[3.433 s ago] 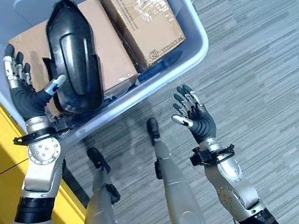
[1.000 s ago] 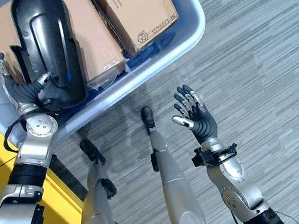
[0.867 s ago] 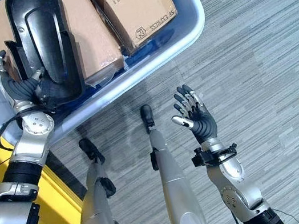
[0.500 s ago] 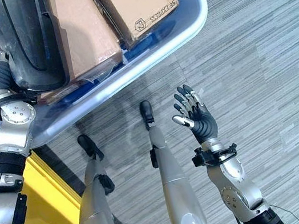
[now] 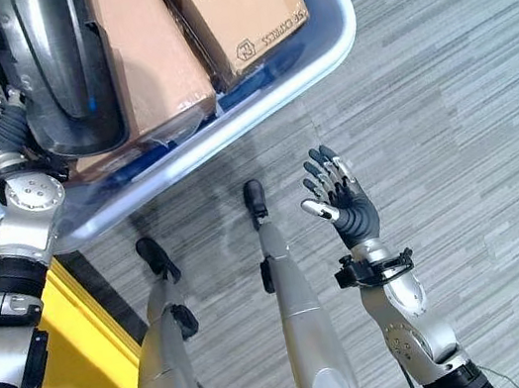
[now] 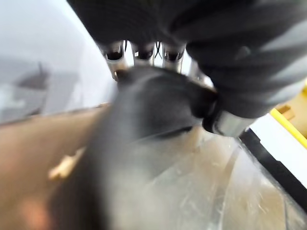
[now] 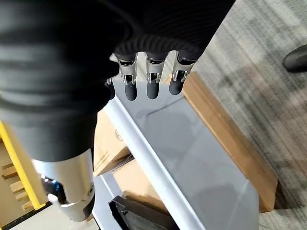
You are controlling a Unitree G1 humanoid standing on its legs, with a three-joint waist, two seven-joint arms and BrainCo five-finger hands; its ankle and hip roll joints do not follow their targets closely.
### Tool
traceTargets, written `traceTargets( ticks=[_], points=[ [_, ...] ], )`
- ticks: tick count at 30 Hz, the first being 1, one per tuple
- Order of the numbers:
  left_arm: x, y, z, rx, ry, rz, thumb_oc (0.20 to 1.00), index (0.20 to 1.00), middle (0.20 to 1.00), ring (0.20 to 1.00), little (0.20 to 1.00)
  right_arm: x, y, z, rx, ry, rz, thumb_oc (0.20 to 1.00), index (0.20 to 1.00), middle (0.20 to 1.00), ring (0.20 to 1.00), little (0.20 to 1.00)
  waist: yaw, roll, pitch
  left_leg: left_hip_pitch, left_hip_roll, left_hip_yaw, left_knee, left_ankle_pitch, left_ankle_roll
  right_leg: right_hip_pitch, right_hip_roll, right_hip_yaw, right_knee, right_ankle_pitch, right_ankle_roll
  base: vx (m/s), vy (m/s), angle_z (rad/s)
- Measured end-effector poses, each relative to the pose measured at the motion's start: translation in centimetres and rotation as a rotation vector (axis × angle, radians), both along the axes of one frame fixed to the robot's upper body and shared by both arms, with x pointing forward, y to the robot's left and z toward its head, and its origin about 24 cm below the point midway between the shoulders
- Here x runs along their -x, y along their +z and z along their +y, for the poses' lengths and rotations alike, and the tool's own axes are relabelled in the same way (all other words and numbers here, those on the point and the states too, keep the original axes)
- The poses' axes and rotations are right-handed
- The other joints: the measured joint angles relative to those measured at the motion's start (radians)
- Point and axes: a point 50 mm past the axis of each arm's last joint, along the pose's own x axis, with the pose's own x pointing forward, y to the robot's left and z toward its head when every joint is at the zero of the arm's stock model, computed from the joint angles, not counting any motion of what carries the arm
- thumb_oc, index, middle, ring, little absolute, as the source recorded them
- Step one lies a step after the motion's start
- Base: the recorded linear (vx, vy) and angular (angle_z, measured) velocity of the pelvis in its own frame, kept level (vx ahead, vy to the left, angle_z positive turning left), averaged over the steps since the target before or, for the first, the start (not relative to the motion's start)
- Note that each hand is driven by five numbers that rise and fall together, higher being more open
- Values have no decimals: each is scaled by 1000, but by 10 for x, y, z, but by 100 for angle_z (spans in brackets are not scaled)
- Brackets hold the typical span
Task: Move parts from the plastic box to the shelf.
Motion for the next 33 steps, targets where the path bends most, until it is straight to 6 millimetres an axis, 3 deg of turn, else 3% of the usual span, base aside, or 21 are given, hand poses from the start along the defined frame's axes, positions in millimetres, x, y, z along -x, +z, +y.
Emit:
traceTargets(
  ticks=[5, 8, 10, 12, 15, 17, 19, 21, 28, 32, 33],
  points=[
    [27, -59, -20, 90, -118, 90, 200, 200, 200, 200, 200, -1, -2, 0, -2, -5, 8, 1000, 1000, 1000, 1000, 1000, 8, 1, 0, 76, -6, 0, -26, 1, 1, 68, -5, -1, -6, -9, 5, 0, 0, 0],
    [42, -80, -21, 121, -134, 129, 200, 200, 200, 200, 200, -1, -2, -2, -2, -12, 12, 1000, 1000, 1000, 1000, 1000, 30, 6, -3, 128, -10, -1, -53, 7, 2, 111, -6, -2, -13, -13, 6, 17, 14, 3],
    [57, -91, -26, 137, -172, 143, 200, 200, 200, 200, 200, -2, -3, -7, 5, -35, 20, 1000, 1000, 1000, 1000, 1000, 55, 30, -8, 186, -13, -17, -78, 14, 2, 177, -15, -25, -29, -17, 5, -35, 3, 18],
    [68, -96, -31, 166, -192, 133, 200, 200, 200, 200, 200, -1, -5, -12, 8, -55, 32, 1000, 1000, 1000, 1000, 1000, 70, 65, -32, 215, -17, -42, -88, 21, 4, 225, -23, -54, -34, -28, 8, 30, 12, 33],
    [79, -97, -24, 175, -195, 131, 200, 200, 200, 200, 200, -1, -9, -12, 18, -51, 58, 1000, 1000, 1000, 1000, 1000, 91, 86, -45, 299, -16, -54, -113, 22, 6, 312, -28, -69, -44, -39, 13, 56, 15, 17],
    [91, -103, -16, 178, -185, 142, 200, 200, 200, 200, 200, 2, -15, -15, 23, -59, 86, 1000, 1000, 1000, 1000, 1000, 96, 110, -111, 330, -24, -69, -136, 17, 14, 352, -35, -86, -64, -49, 21, 43, 26, 22],
    [101, -105, -9, 151, -175, 146, 200, 200, 200, 200, 200, 2, -21, -21, 35, -75, 117, 1000, 1000, 1000, 1000, 1000, 101, 121, -131, 383, -29, -71, -156, 19, 15, 411, -38, -91, -89, -45, 26, 38, 28, 9],
    [107, -111, -7, 141, -184, 173, 200, 200, 200, 200, 200, 5, -26, -22, 40, -69, 140, 1000, 1000, 1000, 1000, 1000, 104, 124, -170, 390, -30, -72, -165, 18, 15, 426, -37, -95, -113, -38, 27, 19, 8, 2],
    [126, -116, -1, 110, -212, 213, 200, 200, 200, 200, 200, 7, -29, -28, 55, -58, 163, 1000, 1000, 1000, 1000, 1000, 105, 124, -189, 446, -27, -77, -180, 20, 8, 506, -29, -109, -166, -25, 25, 36, -2, 3],
    [149, -133, 8, 112, -205, 302, 200, 200, 200, 200, 200, 12, -36, -36, 65, -68, 200, 1000, 1000, 1000, 1000, 1000, 116, 128, -219, 514, -16, -83, -180, 3, 2, 578, -21, -115, -166, -41, 25, 27, -37, 4],
    [164, -147, 12, 120, -208, 373, 200, 200, 200, 200, 200, 18, -43, -41, 71, -74, 234, 1000, 1000, 1000, 1000, 1000, 115, 136, -243, 535, -10, -99, -180, -2, 2, 599, -18, -131, -146, -64, 23, 13, -129, 17]
  ],
)
